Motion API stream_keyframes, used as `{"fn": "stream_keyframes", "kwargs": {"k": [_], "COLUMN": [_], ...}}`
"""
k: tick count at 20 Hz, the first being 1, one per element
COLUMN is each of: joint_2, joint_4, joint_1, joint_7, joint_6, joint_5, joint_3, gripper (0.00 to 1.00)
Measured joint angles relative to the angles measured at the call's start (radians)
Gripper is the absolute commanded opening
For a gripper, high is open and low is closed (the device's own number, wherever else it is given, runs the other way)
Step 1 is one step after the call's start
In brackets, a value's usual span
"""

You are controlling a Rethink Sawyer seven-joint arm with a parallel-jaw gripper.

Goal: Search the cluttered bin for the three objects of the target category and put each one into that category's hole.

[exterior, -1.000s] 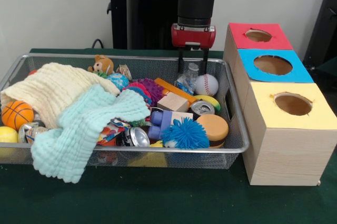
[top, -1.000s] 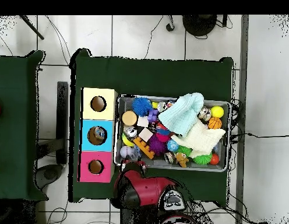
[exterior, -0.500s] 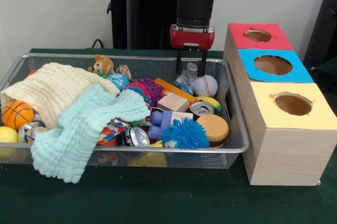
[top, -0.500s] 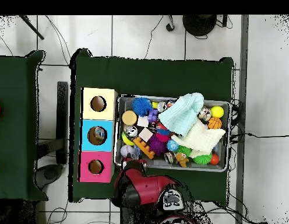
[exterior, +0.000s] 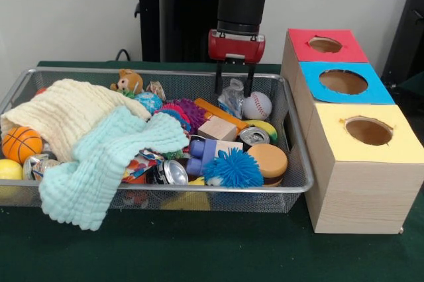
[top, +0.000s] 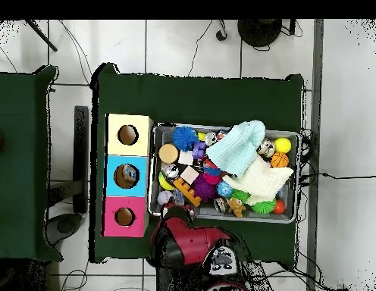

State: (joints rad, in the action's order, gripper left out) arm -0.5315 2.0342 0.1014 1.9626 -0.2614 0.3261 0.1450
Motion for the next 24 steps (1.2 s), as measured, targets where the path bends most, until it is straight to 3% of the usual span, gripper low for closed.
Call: {"fn": "stream_keyframes", "kwargs": {"k": [3, 4, 24], "joint_2": [0.0, 0.0, 0.036], "joint_4": [-0.01, -0.019, -0.027], "joint_1": [-0.001, -0.001, -0.043], "joint_7": [0.0, 0.0, 0.0], "joint_6": [0.0, -0.005, -0.089], "joint_5": [0.0, 0.0, -0.015], "joint_3": [0.004, 0.005, 0.032], "gripper": [1.0, 0.0, 0.0]}}
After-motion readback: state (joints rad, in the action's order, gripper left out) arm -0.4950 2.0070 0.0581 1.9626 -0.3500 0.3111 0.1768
